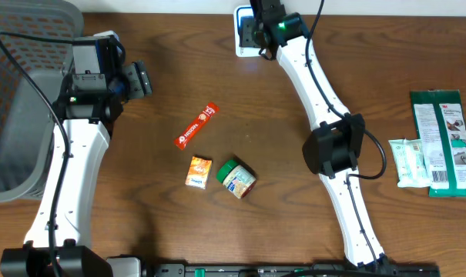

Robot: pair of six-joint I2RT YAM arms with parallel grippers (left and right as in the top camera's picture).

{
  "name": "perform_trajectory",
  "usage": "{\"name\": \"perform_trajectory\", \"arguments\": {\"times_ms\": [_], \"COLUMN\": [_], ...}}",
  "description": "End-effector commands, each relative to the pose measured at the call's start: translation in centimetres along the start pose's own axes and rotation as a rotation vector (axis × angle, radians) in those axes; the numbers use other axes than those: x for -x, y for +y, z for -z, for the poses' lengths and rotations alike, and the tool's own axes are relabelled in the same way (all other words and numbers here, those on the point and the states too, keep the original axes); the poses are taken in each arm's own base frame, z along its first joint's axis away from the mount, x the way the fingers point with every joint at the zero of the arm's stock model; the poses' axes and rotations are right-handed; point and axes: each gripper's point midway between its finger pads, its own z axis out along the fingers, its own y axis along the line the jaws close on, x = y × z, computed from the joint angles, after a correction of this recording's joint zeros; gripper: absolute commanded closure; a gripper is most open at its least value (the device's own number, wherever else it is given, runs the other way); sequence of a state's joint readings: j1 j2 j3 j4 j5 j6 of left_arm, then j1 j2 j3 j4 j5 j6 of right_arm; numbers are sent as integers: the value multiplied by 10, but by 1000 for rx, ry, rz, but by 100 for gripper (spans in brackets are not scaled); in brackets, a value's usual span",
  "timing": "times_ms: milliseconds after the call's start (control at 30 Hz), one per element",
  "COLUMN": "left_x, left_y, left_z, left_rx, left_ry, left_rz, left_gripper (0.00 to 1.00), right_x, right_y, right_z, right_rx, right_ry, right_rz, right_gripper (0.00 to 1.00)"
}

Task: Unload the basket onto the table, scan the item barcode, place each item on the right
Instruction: 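Hold the cup's side against the scanner window with the right gripper, then carry the cup to the right edge and set it down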

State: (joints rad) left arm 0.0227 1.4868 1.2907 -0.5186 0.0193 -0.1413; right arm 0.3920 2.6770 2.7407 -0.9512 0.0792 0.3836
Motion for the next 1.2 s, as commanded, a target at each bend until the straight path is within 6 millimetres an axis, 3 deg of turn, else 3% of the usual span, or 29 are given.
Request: {"name": "perform_trajectory", "arguments": {"times_ms": [0, 100, 200, 433, 533, 633, 733, 933, 1167], "left_x": [0, 0, 0, 0, 0, 0, 0, 0, 0], "left_y": [2, 2, 2, 2, 2, 2, 2, 2, 2], "left_z": [-3, -3, -3, -3, -3, -3, -3, -3, -3], "left_rx": [14, 14, 13, 14, 14, 14, 13, 13, 14], "left_ry": [4, 3, 3, 3, 3, 4, 3, 3, 3], "left_rz": [2, 2, 2, 2, 2, 2, 2, 2, 2], "left_gripper": [17, 17, 17, 17, 17, 17, 17, 17, 17], "right_x": [-1, 4, 14, 32, 22, 3, -20, -30, -106], "right_y": [-5, -7, -1, -17, -44, -85, -132, -211, -313], "right_z": [-8, -4, 14, 111, 156, 199, 228, 225, 199], "right_rx": [-10, -6, 41, 88, 48, -20, -100, -217, -388], "right_ry": [-4, -9, -21, 22, 94, 190, 301, 371, 639], "right_rz": [-16, -16, 17, 3, 8, 35, 32, -47, -201], "right_gripper": [99, 99, 99, 99, 99, 99, 99, 99, 99]}}
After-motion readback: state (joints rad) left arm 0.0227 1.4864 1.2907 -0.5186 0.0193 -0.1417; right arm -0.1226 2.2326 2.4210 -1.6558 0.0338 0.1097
